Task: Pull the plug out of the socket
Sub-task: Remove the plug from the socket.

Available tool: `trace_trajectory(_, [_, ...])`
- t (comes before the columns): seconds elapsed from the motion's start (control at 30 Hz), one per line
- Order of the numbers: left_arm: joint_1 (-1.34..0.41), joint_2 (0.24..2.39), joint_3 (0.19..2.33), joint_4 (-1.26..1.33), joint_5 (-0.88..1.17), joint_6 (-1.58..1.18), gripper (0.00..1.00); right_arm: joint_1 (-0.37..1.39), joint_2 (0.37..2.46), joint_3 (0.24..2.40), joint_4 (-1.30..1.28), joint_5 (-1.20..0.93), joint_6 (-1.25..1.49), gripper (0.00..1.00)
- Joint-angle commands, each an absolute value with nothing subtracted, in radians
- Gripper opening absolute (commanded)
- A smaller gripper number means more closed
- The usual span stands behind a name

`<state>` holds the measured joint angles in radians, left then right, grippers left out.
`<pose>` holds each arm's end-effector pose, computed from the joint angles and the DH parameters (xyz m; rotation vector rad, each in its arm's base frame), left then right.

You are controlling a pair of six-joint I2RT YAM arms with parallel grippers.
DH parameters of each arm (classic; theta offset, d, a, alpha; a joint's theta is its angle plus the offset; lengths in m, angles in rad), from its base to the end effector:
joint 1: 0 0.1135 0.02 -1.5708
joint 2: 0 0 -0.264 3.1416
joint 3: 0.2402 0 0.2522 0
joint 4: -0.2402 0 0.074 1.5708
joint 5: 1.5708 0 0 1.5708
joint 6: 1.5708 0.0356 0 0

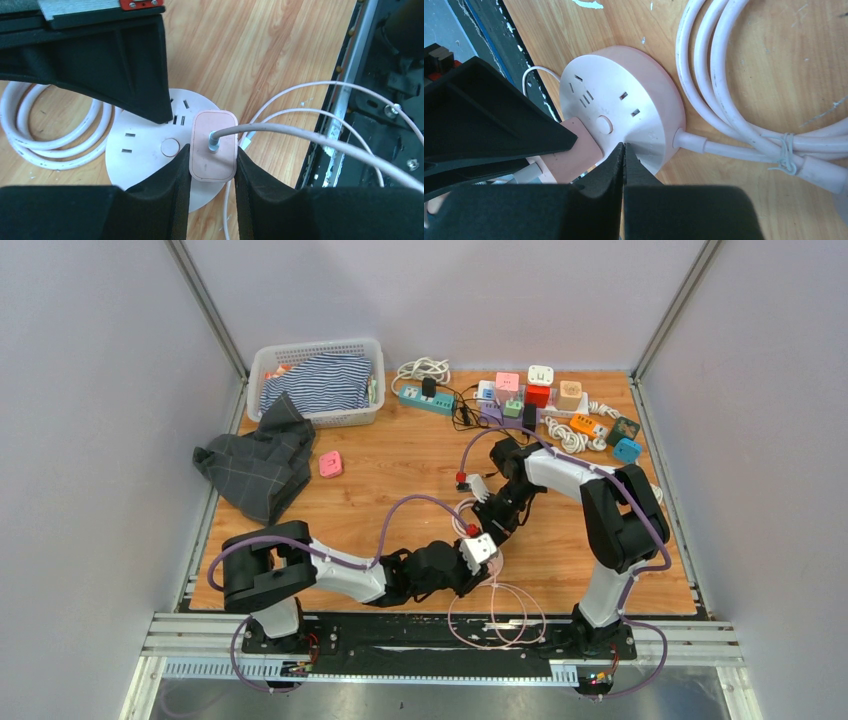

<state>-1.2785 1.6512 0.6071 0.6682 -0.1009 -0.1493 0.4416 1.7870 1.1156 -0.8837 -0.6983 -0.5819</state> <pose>0.0951 -0.3035 0.1549 1.0323 1.7608 -0.8310 0.2681 0.1520 0.1647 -1.4246 2.5196 1.0496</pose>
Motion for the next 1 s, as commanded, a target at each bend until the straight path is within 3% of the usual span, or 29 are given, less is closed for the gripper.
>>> trace_trajectory(0.0, [-1.325,1.594,0.615,0.631,-0.243,-0.046,0.00,0.458,1.856,1.080,-0.818,-0.493,-0.623,0.01])
trace_trajectory(0.23, [-1.269,1.588,0.634,0.630,-0.101,-0.223,0.00,0.460,1.872,1.081,-0.819,-0.478,-0.620,0.01])
trace_trajectory(0.53, [-1.327,1.557,0.653,0.564,-0.348,0.009,0.00,0.463,1.883,1.083,-0.819,-0.458,-0.617,0.01])
trace_trajectory(0.73, [-1.270,1.533,0.659,0.567,-0.139,-0.184,0.00,0.466,1.897,1.086,-0.818,-0.439,-0.611,0.00])
trace_trajectory(0.97, [-1.346,1.503,0.655,0.563,-0.243,0.058,0.00,0.467,1.902,1.088,-0.815,-0.416,-0.603,0.00])
